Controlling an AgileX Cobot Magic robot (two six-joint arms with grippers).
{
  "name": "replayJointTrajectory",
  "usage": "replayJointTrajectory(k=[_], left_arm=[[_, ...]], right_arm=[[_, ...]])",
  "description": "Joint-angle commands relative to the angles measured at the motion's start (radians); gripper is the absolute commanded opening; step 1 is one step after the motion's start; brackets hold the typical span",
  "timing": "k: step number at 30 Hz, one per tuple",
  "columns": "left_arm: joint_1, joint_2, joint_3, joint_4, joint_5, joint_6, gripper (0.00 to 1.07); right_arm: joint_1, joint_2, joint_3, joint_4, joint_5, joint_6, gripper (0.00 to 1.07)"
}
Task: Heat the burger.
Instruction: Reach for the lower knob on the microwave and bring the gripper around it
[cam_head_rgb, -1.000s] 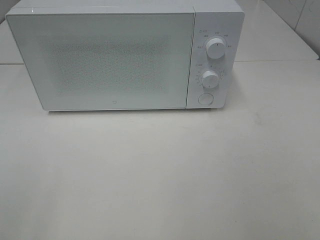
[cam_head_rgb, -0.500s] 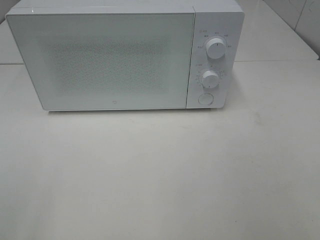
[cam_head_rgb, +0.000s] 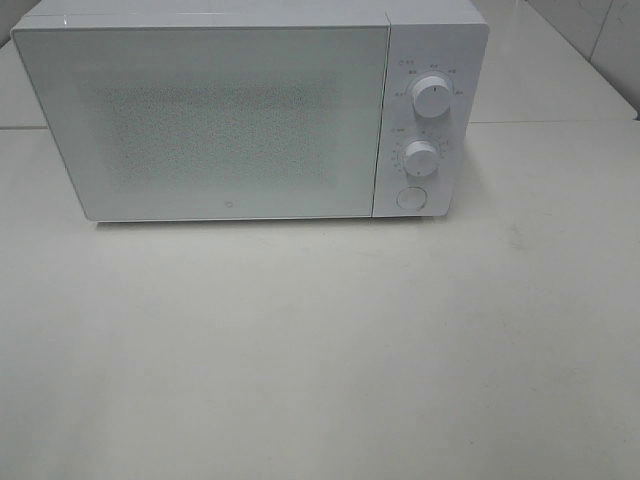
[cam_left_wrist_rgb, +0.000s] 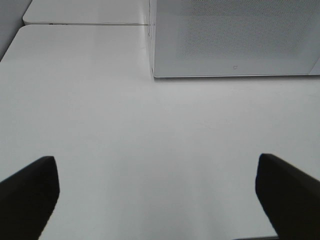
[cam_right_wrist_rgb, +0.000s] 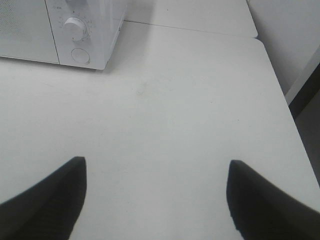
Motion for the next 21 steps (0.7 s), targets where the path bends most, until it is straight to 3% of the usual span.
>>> replayJointTrajectory(k=[1, 13, 21], left_arm=[[0.003, -0.024, 0.001, 0.0, -0.013, -0.005, 1.0], [0.003, -0.024, 0.001, 0.0, -0.013, -0.005, 1.0], [0.003, -0.024, 0.001, 0.0, -0.013, -0.005, 1.0]], right_arm=[[-0.003, -0.026, 0.0, 0.0, -0.001, -0.004, 0.75], [-0.002, -0.025, -0.009, 0.005, -0.009, 0.022, 0.75], [-0.002, 0.067, -0.029, 0.013, -0.191, 0.034, 0.75]])
